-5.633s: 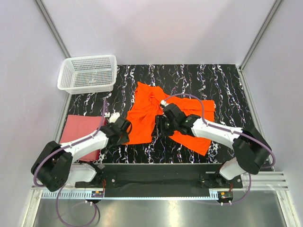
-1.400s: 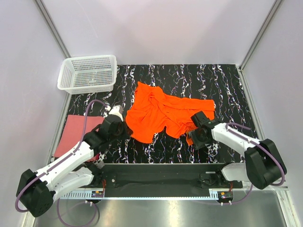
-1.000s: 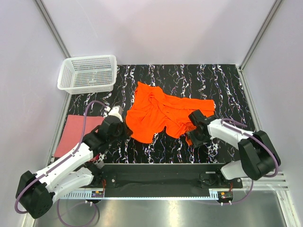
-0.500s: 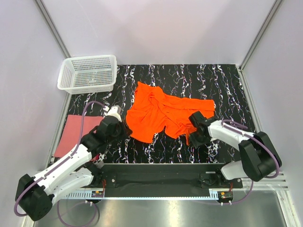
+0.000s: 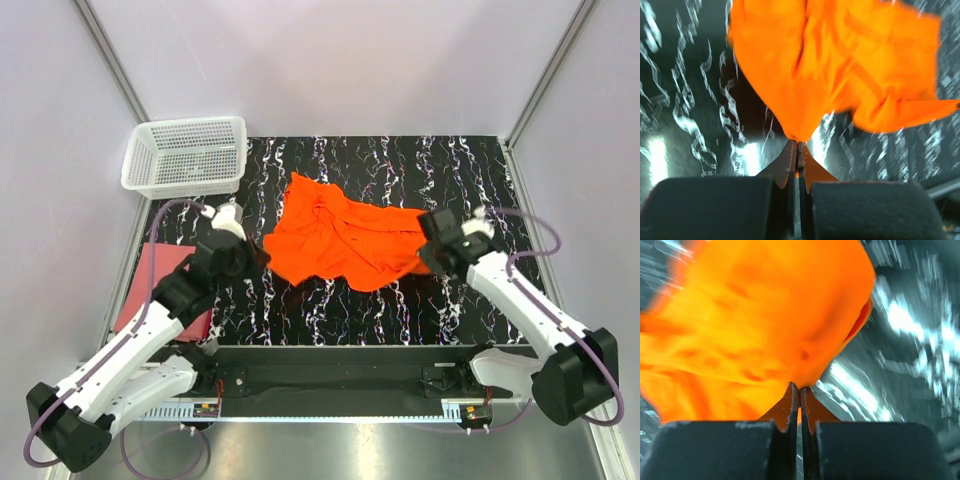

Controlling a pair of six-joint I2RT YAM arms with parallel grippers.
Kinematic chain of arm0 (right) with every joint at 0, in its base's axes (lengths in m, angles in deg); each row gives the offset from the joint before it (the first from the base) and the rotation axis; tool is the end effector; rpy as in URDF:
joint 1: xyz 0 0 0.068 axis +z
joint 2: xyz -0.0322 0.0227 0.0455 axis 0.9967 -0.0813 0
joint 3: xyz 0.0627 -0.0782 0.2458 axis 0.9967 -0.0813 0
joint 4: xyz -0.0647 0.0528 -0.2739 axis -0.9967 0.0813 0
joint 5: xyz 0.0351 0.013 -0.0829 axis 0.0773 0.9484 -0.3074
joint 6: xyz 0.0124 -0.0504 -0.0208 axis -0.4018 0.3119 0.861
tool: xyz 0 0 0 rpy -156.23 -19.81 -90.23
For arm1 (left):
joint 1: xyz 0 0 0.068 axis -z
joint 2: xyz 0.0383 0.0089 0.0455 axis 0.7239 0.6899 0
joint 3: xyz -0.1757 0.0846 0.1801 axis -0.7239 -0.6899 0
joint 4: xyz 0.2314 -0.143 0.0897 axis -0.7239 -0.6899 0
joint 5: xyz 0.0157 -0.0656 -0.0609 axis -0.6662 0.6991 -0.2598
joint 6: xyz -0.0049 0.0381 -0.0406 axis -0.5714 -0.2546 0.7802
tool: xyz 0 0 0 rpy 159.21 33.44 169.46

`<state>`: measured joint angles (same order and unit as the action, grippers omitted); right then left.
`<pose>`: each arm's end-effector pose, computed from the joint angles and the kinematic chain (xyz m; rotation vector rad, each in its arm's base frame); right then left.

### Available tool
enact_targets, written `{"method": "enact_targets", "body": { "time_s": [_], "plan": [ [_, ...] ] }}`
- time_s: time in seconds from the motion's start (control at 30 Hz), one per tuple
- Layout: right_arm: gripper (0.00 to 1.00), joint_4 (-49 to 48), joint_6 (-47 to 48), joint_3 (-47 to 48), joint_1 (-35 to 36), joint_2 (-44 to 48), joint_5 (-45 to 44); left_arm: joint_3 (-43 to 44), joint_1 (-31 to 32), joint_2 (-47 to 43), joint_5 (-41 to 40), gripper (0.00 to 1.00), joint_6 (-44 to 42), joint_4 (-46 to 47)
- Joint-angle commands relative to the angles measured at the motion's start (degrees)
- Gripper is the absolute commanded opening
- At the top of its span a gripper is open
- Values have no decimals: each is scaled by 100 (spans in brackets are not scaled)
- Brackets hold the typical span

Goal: Fold and stack the t-shirts
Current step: Flatten the tshirt out

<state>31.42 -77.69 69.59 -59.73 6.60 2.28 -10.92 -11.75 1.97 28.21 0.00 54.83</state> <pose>0.2286 0.0928 0.2322 1.1336 2.2726 0.1244 0.1795 -0.1175 0.2674 -0.1319 2.1942 -0.5767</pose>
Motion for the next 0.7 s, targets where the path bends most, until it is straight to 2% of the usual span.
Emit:
{"method": "enact_targets", "body": {
  "time_s": [0.0,0.17,0.3,0.37,0.53,0.67],
  "plan": [
    [0,70,1950,1089,-152,194,-1320,898,-79,-133,-571,0,-389,106],
    [0,-35,3298,2704,-258,299,-2127,2126,-88,-71,-1107,0,-1232,245],
    [0,-772,4448,3481,-258,633,-2191,2814,-88,-106,-1346,0,-2234,746],
    [0,-1141,4696,3857,-267,791,-2086,3297,-88,-115,-1372,0,-2727,957],
    [0,-1459,5391,4790,-258,897,-1822,4551,-88,-98,-820,0,-3290,1283],
    [0,-1609,5655,5300,-267,1221,-1103,5459,-88,-106,67,0,-3405,1284]
  ]
}}
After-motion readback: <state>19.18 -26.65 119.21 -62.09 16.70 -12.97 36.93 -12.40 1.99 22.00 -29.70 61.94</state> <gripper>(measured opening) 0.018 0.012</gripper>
